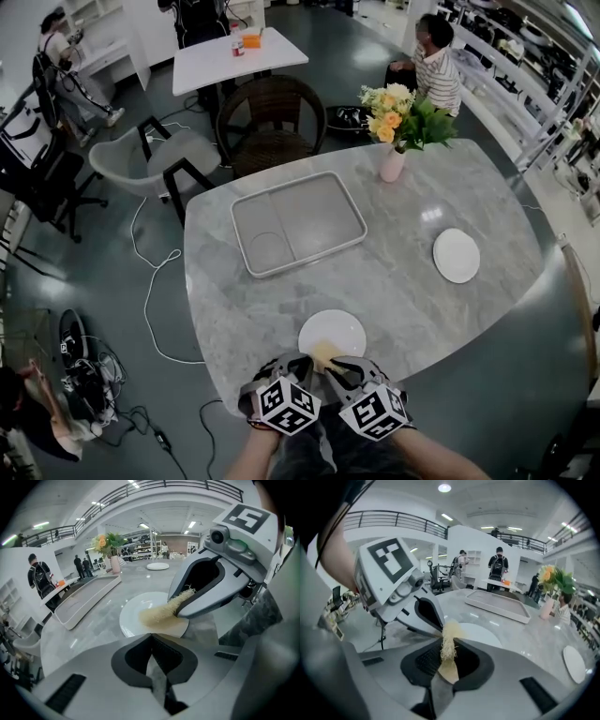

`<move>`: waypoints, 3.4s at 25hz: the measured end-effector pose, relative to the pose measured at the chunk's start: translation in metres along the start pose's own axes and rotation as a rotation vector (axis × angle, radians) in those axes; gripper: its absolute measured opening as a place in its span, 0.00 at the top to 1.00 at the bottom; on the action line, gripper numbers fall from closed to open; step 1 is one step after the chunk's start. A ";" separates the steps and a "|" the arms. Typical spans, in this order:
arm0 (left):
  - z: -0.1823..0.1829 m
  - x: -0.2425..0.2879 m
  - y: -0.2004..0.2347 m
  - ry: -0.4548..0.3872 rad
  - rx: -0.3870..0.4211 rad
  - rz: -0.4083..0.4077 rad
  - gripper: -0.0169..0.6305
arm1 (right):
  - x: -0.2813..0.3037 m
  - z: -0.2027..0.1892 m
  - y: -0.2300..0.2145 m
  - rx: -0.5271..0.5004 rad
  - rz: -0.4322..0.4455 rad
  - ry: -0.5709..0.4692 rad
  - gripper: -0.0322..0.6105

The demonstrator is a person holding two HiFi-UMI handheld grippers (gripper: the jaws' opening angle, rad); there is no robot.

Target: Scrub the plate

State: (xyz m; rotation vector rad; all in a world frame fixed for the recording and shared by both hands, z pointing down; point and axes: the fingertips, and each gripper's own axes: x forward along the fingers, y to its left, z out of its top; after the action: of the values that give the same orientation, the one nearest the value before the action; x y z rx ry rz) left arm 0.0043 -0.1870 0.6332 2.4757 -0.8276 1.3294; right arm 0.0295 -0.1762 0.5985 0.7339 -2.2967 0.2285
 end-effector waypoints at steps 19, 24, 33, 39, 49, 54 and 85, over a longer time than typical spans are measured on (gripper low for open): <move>0.005 0.003 -0.003 0.007 0.025 -0.014 0.95 | 0.042 0.035 -0.048 -0.544 -0.138 0.048 0.85; 0.005 0.003 0.002 0.006 0.011 -0.004 0.95 | 0.038 0.030 -0.065 -0.548 -0.186 0.071 0.85; 0.007 0.006 0.006 0.004 -0.004 -0.001 0.95 | 0.023 0.009 -0.064 -0.596 -0.211 0.125 0.85; 0.007 0.008 0.007 0.000 -0.004 -0.002 0.95 | 0.019 -0.007 -0.052 -0.532 -0.182 0.139 0.85; 0.007 0.007 0.007 -0.003 -0.001 -0.007 0.95 | 0.023 -0.010 -0.021 -0.409 -0.118 0.120 0.85; 0.008 0.007 0.007 -0.002 -0.001 -0.006 0.95 | 0.026 -0.006 -0.012 -0.307 -0.076 0.099 0.85; 0.007 -0.001 0.016 -0.041 -0.059 0.039 0.95 | 0.002 0.037 -0.035 0.299 -0.005 -0.191 0.85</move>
State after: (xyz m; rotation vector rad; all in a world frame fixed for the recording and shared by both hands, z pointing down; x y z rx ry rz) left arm -0.0005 -0.2027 0.6271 2.4612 -0.9151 1.2515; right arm 0.0269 -0.2186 0.5713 0.9457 -2.4703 0.5281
